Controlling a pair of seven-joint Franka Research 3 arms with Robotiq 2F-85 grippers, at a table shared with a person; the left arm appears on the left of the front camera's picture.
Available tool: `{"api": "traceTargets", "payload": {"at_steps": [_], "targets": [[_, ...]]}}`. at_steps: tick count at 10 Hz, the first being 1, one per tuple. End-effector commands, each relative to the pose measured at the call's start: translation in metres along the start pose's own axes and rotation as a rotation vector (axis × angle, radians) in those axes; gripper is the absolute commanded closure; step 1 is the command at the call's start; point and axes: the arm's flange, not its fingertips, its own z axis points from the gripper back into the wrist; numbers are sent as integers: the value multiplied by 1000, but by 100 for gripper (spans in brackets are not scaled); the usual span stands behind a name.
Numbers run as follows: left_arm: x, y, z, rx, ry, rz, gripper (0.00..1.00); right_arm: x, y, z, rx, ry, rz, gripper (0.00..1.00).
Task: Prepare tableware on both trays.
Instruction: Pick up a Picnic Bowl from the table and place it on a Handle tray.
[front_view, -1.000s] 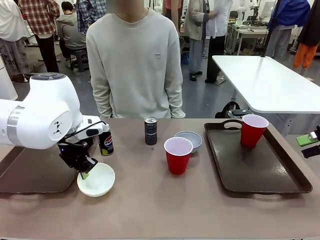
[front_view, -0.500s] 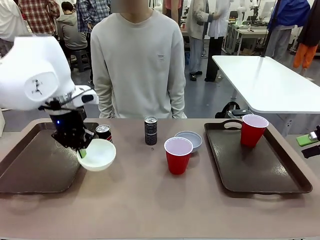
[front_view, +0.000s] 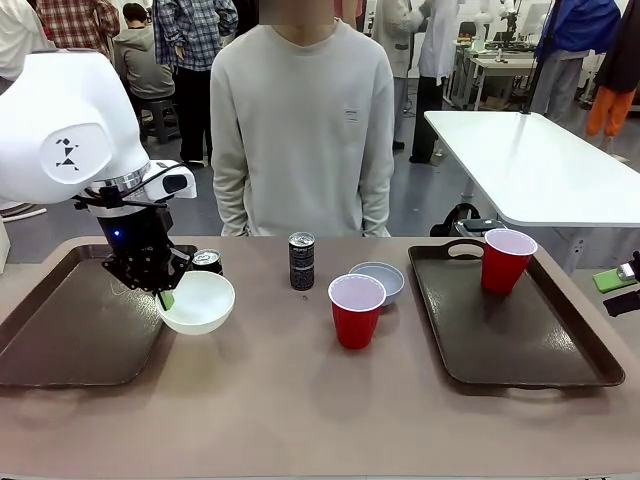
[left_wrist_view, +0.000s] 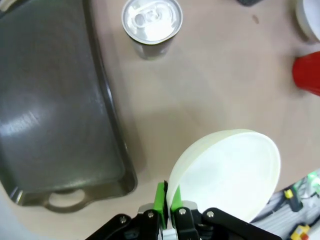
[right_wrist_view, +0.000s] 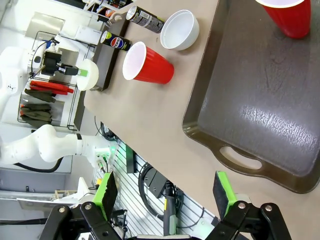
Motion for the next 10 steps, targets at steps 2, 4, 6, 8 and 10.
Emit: {"api": "traceTargets", "payload": {"at_steps": [2,4,6,8,10], "targets": [[21,46,7,-51,-4,15,96,2,-1,-1,22,-11,2,0],[28,81,15,-23,17,25,96,2,-1,-1,22,-11,2,0],[34,118,25,14,21,78,96,2,-1,-1,22,-11,2,0],[37,157,37,71,33,131,96,2,-1,-1,22,-11,2,0],[34,186,46,105,36,169,96,2,-1,-1,22,-11,2,0]]}}
